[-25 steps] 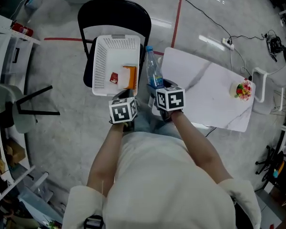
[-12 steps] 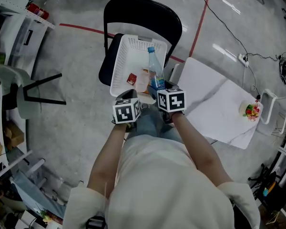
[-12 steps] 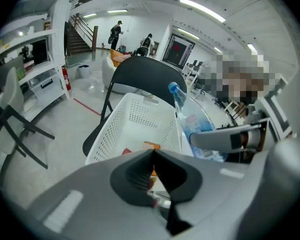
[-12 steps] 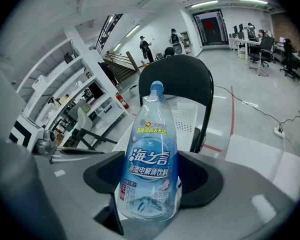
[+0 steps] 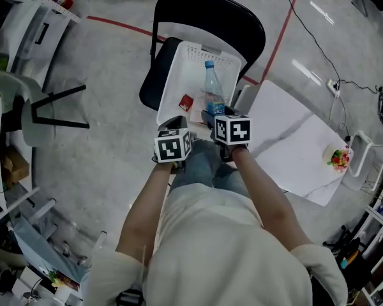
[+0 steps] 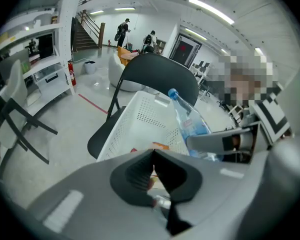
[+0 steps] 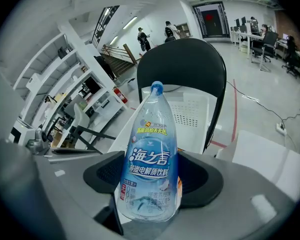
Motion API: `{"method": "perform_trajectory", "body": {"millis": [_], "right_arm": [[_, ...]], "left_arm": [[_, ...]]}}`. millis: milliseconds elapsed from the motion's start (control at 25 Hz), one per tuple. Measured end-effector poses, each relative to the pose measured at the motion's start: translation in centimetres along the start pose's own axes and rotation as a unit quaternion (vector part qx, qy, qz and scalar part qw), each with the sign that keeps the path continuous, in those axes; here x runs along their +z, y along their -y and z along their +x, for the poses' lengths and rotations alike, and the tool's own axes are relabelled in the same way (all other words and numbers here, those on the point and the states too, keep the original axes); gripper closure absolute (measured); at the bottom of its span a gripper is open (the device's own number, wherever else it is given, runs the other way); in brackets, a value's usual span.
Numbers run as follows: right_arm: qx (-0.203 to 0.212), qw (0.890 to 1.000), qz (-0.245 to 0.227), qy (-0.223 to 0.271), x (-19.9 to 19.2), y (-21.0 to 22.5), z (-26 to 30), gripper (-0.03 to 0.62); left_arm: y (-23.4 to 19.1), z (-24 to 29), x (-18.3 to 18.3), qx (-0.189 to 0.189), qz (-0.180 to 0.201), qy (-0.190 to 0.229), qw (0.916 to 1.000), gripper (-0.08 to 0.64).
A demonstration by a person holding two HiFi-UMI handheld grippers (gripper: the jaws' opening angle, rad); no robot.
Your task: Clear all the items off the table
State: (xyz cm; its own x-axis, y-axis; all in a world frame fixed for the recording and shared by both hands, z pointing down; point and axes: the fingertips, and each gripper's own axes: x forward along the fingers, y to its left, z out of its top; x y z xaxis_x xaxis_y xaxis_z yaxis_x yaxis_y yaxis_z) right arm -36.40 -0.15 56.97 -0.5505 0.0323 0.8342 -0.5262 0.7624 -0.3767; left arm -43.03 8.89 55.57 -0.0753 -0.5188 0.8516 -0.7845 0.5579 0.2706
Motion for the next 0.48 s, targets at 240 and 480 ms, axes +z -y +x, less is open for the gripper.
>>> {"method": "perform_trajectory", "body": {"millis": [240,480], "right_arm": [[-0.009,1.000,0.000,-0.017,-0.2,0.3,2.1,0.265],[-0.001,0.999,0.014,-0.029,-0.4,0.6,4.1,0.264]], "left_arm": [[-1.4,1.1,0.1,0.001,-0.008,-0.005,1.0000,0.552],[-1.9,2.2,0.1,0.004,-0.015,-0.008,0.9998,0.552]]}}
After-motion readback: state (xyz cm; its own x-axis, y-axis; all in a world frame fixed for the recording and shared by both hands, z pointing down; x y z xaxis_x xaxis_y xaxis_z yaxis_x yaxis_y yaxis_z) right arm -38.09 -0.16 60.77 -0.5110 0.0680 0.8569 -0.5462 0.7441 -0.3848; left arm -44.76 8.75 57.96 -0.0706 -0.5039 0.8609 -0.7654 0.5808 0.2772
